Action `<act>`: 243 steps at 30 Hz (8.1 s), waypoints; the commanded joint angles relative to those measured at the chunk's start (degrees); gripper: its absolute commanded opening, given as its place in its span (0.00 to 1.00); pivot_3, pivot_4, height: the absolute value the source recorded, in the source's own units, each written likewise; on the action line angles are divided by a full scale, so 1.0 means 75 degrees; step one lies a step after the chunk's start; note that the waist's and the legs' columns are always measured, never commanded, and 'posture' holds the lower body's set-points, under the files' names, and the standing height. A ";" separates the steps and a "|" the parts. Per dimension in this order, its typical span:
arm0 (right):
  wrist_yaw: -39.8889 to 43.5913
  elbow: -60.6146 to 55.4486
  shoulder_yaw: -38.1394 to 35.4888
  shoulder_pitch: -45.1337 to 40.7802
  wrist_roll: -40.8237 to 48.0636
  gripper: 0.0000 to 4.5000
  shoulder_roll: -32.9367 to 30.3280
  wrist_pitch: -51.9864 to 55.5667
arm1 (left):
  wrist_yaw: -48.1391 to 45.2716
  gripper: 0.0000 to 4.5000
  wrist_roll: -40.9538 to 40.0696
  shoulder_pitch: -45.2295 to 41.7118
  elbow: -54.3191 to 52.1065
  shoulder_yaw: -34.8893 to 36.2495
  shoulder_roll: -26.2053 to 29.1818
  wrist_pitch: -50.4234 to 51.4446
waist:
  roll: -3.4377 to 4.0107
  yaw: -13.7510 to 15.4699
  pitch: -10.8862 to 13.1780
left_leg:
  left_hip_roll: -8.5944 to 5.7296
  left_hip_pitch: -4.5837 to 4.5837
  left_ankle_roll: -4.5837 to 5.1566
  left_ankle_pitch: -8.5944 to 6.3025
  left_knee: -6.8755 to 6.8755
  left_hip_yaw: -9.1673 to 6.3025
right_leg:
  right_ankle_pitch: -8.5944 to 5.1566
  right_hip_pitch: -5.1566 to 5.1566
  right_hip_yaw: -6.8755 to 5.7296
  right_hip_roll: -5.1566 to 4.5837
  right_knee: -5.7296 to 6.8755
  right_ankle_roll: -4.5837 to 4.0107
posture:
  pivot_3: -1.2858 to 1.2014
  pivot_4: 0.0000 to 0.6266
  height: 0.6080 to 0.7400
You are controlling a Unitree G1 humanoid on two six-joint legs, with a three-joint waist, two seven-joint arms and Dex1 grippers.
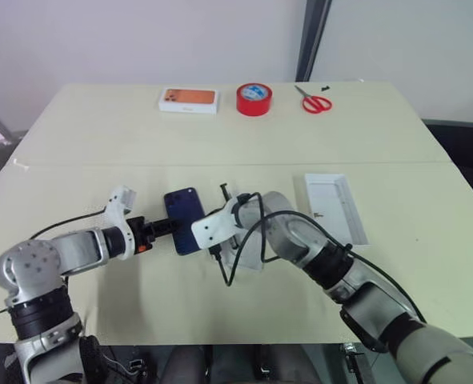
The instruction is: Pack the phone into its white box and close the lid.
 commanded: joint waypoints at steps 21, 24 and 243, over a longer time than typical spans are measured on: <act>0.0062 -0.0200 0.0120 0.0128 0.0058 0.00 0.0166 -0.0058 | 0.0119 0.64 -0.0124 -0.0683 0.0554 -0.0383 -0.1160 0.0067 | 0.0004 0.0117 -0.0008 | -0.0003 0.0040 0.0003 -0.0002 0.0000 -0.0002 | 0.0000 0.0056 -0.0005 -0.0006 -0.0013 0.0000 | 0.52 0.24 1.00; 0.0081 -0.0228 0.0116 0.0147 0.0056 0.00 0.0162 -0.0056 | 0.0404 0.64 -0.0363 -0.0725 0.0656 -0.0109 -0.1319 0.0067 | -0.0002 0.0174 -0.0006 | -0.0003 0.0048 0.0011 -0.0006 0.0000 -0.0003 | 0.0000 0.0066 -0.0006 -0.0007 -0.0018 0.0000 | 0.52 0.24 1.00; -0.6963 -0.4425 -0.4360 0.1462 1.4736 0.45 -0.5926 0.7917 | -0.4649 0.05 0.5623 -0.0836 0.0363 -0.6113 -0.1071 -0.8612 | 0.0031 0.0218 0.0010 | 0.0020 0.0001 0.0132 -0.0060 0.0019 0.0022 | -0.0004 0.0058 0.0008 0.0022 -0.0059 0.0005 | 0.52 0.24 1.00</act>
